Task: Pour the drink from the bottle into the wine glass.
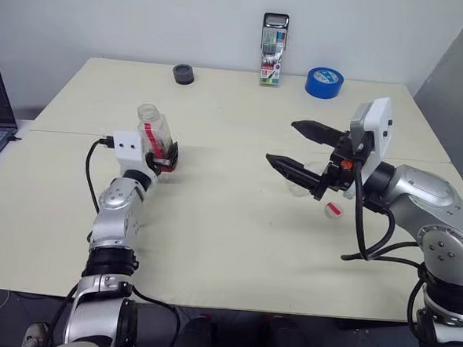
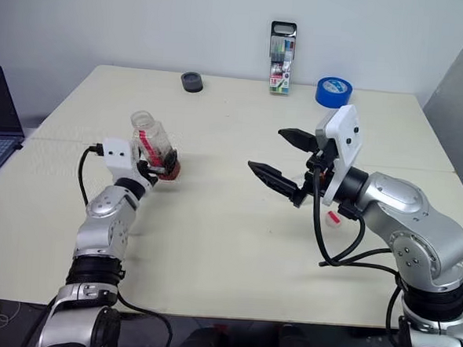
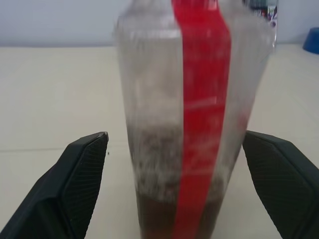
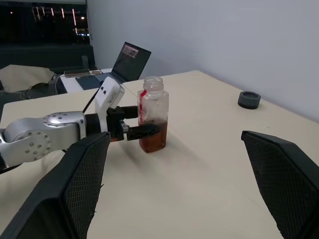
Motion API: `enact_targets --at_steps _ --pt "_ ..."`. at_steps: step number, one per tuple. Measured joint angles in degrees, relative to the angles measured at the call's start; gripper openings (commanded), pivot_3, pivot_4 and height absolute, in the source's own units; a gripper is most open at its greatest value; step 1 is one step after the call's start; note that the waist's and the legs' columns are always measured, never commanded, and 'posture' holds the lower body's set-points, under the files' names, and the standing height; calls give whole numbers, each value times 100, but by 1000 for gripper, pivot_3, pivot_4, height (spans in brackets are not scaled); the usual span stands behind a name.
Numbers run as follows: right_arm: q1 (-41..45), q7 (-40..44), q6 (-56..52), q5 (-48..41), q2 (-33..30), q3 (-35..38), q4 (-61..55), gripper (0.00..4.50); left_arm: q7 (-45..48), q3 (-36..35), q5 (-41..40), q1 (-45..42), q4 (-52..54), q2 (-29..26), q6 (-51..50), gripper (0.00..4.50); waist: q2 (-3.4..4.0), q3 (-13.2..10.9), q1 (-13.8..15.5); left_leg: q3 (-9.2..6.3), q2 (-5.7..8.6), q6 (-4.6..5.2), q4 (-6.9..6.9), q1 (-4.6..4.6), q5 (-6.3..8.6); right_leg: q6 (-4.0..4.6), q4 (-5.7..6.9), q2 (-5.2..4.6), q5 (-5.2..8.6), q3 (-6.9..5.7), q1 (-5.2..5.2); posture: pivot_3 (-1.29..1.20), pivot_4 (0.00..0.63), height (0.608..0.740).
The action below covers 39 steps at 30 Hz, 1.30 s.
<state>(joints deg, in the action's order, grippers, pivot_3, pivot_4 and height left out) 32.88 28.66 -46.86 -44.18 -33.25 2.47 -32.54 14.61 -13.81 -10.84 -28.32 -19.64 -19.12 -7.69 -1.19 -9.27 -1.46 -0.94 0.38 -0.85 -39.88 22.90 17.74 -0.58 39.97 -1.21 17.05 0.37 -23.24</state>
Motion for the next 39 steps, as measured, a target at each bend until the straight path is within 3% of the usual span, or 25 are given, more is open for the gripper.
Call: enact_targets --at_steps 13,19,25,30,39 --pt "-552 -427 -37 13 193 -43 -387 4500 -268 108 -59 1932 2591 76 -1441 4487 -3 3 -1 0 -1 2 4 -1 2 0 0 -1 0 2 1 0 150 740" --pt "-1206 -547 25 327 -71 -28 -537 4500 283 244 -467 2816 4410 -545 -2540 4487 -6 4 -1 -1 -1 3 6 -4 3 0 -3 -1 0 2 6 0 150 740" --pt "-1933 -269 979 1986 -1198 -286 -13 4500 1561 390 -1512 2915 5428 -1445 -3216 4487 -5 4 4 5 0 2 5 -11 2 -1 -2 0 1 4 10 0 150 740" --pt "-1729 -232 2494 3690 -1727 -679 1431 4500 2480 504 -2148 1728 5176 -1900 -3402 4487 -4 2 -3 13 -1 0 5 -20 0 2 2 7 0 9 12 0 150 740" --pt "-956 -371 5440 6328 -2024 -1845 3635 4500 2855 1104 -2154 765 4314 -1682 -3180 4487 -3 1 -19 24 -2 -19 2 -16 -11 1 -2 7 -1 22 7 0 150 740"
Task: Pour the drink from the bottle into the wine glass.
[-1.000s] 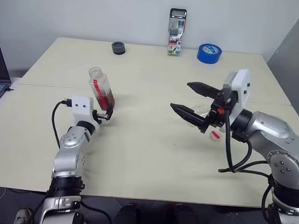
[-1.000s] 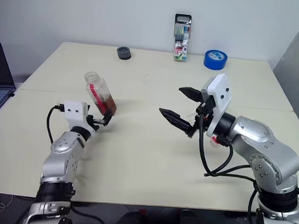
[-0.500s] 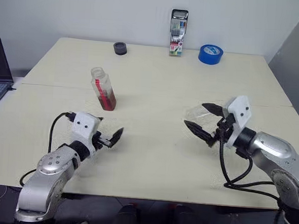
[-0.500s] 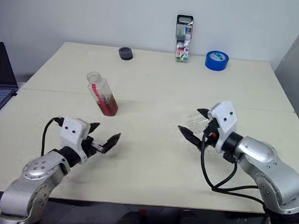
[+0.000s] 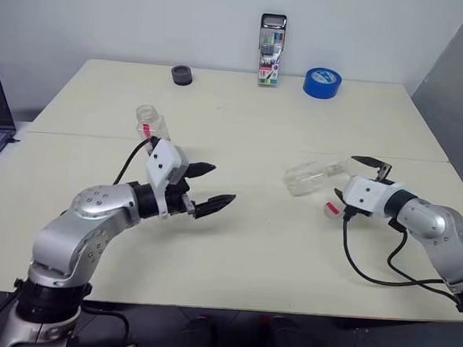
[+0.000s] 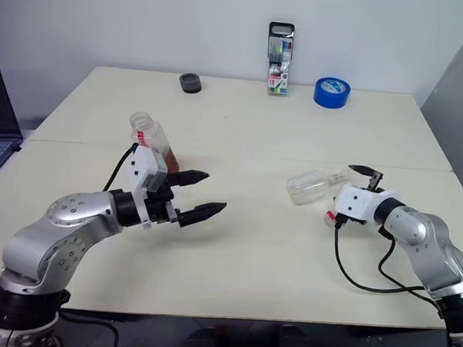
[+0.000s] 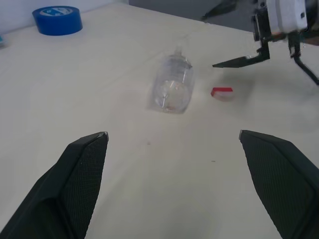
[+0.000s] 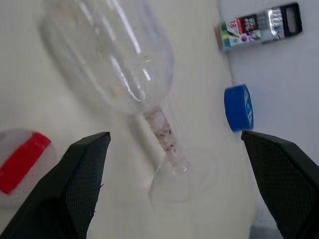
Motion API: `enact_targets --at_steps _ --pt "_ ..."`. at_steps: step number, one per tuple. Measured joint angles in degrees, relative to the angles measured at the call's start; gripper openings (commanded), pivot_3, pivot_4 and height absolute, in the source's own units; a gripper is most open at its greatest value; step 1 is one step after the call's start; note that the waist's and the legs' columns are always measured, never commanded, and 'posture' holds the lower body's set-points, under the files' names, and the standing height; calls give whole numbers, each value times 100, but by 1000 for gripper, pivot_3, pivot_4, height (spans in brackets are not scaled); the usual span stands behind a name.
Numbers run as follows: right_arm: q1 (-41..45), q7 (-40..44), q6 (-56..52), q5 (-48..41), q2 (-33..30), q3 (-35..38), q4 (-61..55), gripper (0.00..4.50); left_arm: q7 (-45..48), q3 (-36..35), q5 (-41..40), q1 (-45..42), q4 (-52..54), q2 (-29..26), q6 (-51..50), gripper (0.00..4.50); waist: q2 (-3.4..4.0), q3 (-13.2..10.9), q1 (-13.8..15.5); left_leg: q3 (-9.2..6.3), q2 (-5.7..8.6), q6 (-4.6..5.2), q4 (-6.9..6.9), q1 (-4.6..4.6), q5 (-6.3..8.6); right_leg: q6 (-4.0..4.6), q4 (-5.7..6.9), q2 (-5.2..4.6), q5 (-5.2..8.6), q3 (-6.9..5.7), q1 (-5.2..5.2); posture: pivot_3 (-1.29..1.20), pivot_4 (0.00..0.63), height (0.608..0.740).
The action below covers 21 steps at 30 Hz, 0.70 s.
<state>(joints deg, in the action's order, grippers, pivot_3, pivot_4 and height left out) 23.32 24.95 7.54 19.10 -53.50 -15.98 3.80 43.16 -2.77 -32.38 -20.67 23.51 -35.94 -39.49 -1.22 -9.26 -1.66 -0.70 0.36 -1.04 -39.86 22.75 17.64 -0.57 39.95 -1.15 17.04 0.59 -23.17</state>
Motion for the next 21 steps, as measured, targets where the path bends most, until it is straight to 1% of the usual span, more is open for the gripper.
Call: enact_targets --at_steps 4,7,15,19,21 --pt "769 -436 971 1064 136 -526 1471 4500 21 176 -1 -192 -66 131 21 4487 0 0 -23 9 -1 -2 3 -5 -1 1 2 1 0 9 -1 0 150 740" --pt "1300 -690 1318 1580 404 -777 2383 4500 23 315 8 -153 -60 151 23 4487 2 -1 -33 13 -2 -3 4 -5 -2 1 3 1 0 14 -3 0 150 740" --pt "2599 -1436 1705 2435 1231 -1260 4420 4500 -25 353 -15 -42 10 237 12 4487 1 0 -56 22 -3 -4 2 -13 -2 2 7 1 -1 23 -1 0 150 740" --pt "3086 -1804 1758 2706 1549 -1481 5210 4500 -3 353 -22 45 62 229 9 4487 1 0 -90 25 -4 -4 1 -18 -2 3 12 2 -2 25 0 0 150 740" --pt "3247 -1918 1798 2756 1647 -1554 5500 4115 4 351 -28 45 63 228 7 4500 1 0 -94 25 -3 -4 1 -19 -2 3 13 1 -2 25 0 0 150 740"
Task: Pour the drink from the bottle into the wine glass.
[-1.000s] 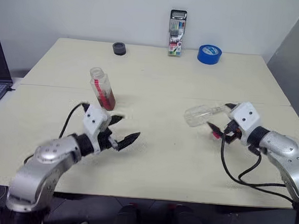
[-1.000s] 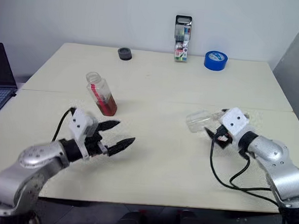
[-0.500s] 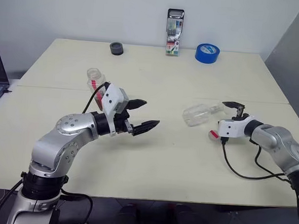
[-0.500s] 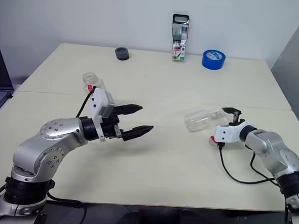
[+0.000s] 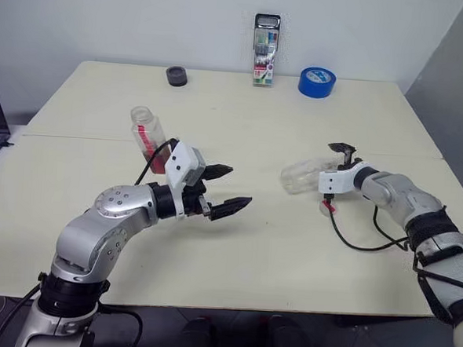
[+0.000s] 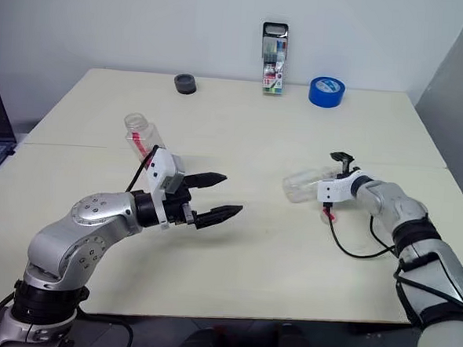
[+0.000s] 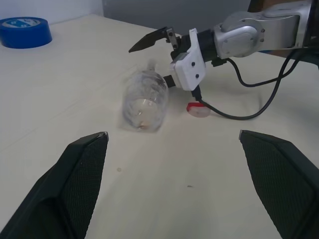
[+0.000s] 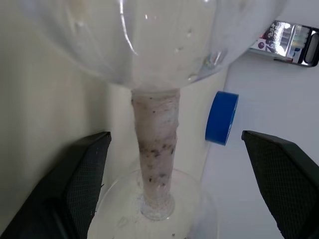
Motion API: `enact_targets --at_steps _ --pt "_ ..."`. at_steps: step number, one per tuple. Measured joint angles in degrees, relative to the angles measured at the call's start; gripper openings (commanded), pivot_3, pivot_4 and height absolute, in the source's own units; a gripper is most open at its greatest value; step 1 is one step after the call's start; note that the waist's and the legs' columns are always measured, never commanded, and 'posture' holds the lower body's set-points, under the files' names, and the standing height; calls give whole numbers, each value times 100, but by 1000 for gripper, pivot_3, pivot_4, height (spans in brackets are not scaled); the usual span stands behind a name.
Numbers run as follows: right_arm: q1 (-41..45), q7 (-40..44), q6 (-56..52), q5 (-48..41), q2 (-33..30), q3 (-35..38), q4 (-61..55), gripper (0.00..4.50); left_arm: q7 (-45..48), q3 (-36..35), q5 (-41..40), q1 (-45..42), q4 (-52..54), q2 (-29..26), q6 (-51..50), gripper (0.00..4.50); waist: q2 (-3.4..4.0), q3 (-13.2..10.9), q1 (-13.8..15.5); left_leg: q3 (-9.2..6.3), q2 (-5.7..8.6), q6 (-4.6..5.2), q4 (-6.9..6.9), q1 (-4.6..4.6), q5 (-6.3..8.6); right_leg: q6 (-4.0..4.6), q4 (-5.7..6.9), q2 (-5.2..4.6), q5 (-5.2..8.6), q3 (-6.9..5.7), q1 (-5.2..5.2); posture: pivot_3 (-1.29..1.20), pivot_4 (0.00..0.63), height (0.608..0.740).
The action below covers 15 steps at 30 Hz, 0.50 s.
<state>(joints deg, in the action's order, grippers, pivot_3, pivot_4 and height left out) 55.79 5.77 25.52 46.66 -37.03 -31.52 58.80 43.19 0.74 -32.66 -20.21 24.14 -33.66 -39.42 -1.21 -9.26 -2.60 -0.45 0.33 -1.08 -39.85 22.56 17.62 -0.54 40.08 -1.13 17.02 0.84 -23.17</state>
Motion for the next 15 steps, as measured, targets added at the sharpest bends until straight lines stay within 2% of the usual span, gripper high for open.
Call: enact_targets --at_steps 3,11,12,15 --pt "113 -104 62 54 99 -90 317 3233 3 -2 -18 2 1 0 -3 4500 0 0 0 0 0 0 0 2 0 0 -2 0 0 -1 0 0 150 740" --pt "122 -247 282 67 108 -140 455 312 19 -3 -23 116 7 -30 -3 4500 0 0 1 -1 0 0 1 3 0 0 -3 -1 0 -1 0 0 150 740" --pt "122 -254 289 71 106 -145 458 154 24 -3 -25 117 7 -39 -3 4500 0 0 1 -1 0 0 1 3 0 0 -3 -1 0 -1 0 0 150 740" --pt "122 -274 306 114 101 -147 453 166 117 -3 -34 144 15 -75 -1 4500 0 0 2 0 0 0 1 3 0 0 -3 -1 0 -1 0 0 150 740"
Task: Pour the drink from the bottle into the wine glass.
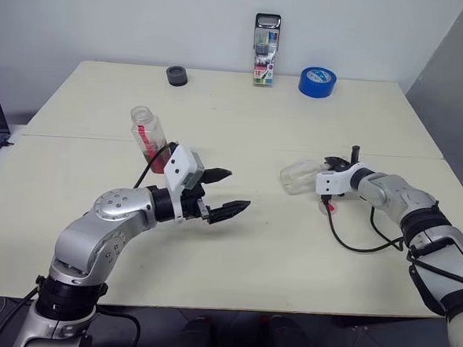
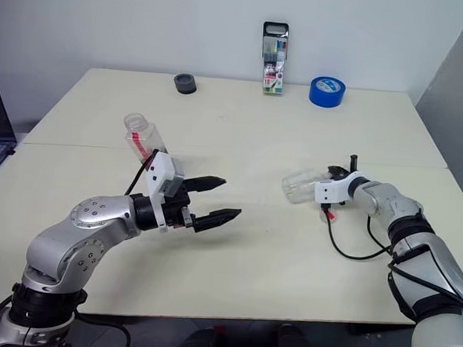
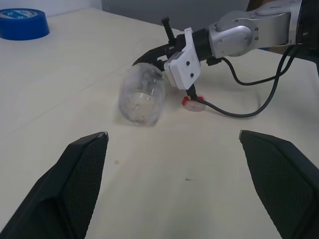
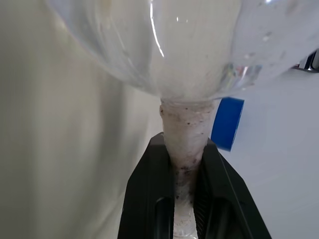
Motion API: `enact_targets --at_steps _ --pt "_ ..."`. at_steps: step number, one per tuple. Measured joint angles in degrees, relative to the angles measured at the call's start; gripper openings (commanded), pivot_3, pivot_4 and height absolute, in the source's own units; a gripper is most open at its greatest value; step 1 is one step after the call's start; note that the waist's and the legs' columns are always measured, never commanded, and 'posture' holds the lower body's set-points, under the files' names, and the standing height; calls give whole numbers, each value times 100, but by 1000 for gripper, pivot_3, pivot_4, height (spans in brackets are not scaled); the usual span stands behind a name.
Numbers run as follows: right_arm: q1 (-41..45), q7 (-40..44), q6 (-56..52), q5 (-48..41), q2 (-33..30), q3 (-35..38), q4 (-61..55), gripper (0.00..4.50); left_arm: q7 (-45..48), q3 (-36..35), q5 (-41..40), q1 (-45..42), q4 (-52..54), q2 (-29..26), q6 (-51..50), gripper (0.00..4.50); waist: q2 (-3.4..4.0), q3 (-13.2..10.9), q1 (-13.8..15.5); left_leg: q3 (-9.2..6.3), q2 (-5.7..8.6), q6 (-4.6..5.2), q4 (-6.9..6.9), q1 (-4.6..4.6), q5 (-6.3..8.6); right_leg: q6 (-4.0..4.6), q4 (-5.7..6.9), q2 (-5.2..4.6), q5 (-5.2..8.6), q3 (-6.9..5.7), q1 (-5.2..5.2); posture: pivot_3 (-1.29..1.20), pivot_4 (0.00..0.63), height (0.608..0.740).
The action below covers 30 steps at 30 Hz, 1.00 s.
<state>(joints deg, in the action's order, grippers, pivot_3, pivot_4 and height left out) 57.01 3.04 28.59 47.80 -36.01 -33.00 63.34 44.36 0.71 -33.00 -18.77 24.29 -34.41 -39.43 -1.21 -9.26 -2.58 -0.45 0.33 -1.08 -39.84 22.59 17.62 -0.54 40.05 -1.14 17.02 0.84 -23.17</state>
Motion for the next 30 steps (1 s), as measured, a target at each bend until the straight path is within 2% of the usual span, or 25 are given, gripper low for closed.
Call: enact_targets --at_steps 4,7,12,18,25,30 --pt "-1 -69 36 13 2 11 -59 166 124 -17 -34 262 90 -115 3 4500 0 0 -3 0 0 0 1 0 0 0 1 0 0 1 -1 0 150 740" --pt "-4 49 17 -331 211 262 -213 166 114 -183 -83 569 232 -146 13 4500 3 -2 -43 0 -2 0 2 0 0 0 4 1 0 2 -4 0 150 740" --pt "-5 825 -702 -2061 1400 1525 -532 166 -187 -640 -55 1500 669 -58 312 4500 4 -2 -115 -1 -9 0 11 -4 0 2 5 5 -1 1 -4 0 150 740" --pt "-6 1445 -2094 -3941 2928 2759 -868 166 -805 -1322 42 2528 955 244 642 4500 6 -3 -35 -12 -6 4 10 2 3 3 1 -1 -2 -11 -4 0 150 740" --pt "-6 1452 -2545 -4659 3981 3107 -820 166 -1085 -1572 46 3431 1232 507 936 4500 10 -5 21 -19 -3 9 13 7 6 3 -3 -5 -2 -18 -7 0 150 740" --pt "-16 1426 -2417 -4884 4244 3293 -600 166 -1126 -1676 155 3734 1226 567 1271 4500 10 -5 22 -18 -2 9 14 7 6 4 -5 -5 -2 -20 -7 0 150 740"
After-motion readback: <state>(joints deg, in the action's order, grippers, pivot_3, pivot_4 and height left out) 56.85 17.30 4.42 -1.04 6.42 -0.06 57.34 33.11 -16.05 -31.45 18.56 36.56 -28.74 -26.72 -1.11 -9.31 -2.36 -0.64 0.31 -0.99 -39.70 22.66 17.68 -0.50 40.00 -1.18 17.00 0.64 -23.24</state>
